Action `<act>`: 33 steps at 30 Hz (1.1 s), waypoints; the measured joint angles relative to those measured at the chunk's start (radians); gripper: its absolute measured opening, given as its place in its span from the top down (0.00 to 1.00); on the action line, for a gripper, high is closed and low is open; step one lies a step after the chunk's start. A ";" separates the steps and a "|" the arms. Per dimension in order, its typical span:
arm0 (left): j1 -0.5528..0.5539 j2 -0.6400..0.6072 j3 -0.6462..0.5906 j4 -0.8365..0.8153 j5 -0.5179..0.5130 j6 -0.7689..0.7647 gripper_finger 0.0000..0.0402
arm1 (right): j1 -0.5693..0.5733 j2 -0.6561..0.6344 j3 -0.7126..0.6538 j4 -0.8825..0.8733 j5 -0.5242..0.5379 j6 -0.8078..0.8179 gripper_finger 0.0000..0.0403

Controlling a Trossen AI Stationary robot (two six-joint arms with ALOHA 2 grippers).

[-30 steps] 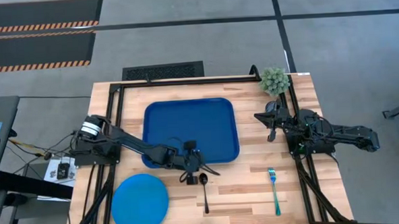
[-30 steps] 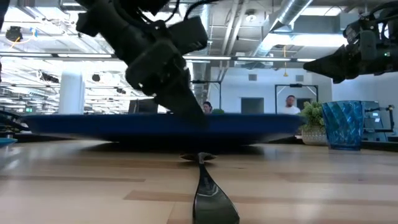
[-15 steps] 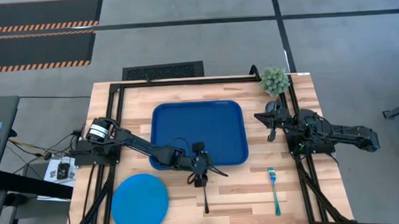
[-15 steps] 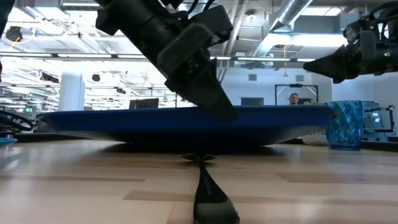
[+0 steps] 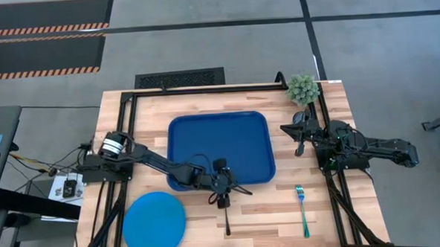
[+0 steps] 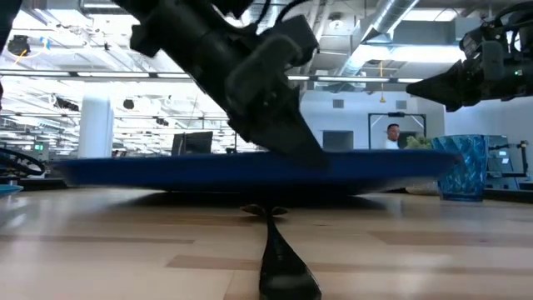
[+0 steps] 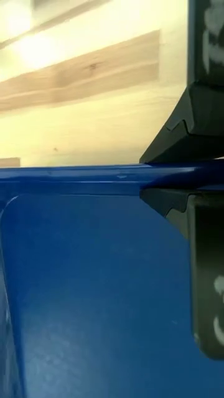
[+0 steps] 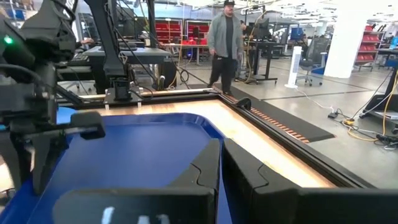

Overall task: Pick and place plate/cup/fork/spoon on tray
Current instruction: Prepare the blue tray in the middle of the table

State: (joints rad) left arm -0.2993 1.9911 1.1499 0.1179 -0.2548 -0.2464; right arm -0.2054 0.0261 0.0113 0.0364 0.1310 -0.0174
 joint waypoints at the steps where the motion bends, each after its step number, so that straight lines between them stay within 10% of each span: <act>1: 0.001 0.014 0.004 0.010 0.006 -0.002 0.94 | 0.000 0.000 0.000 0.002 0.000 0.000 0.89; 33: -0.005 0.067 0.068 -0.032 0.000 -0.026 0.94 | 0.000 0.000 0.000 0.002 0.000 0.000 0.89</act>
State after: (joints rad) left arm -0.3042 2.0580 1.2175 0.0856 -0.2545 -0.2725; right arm -0.2050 0.0258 0.0116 0.0383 0.1310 -0.0174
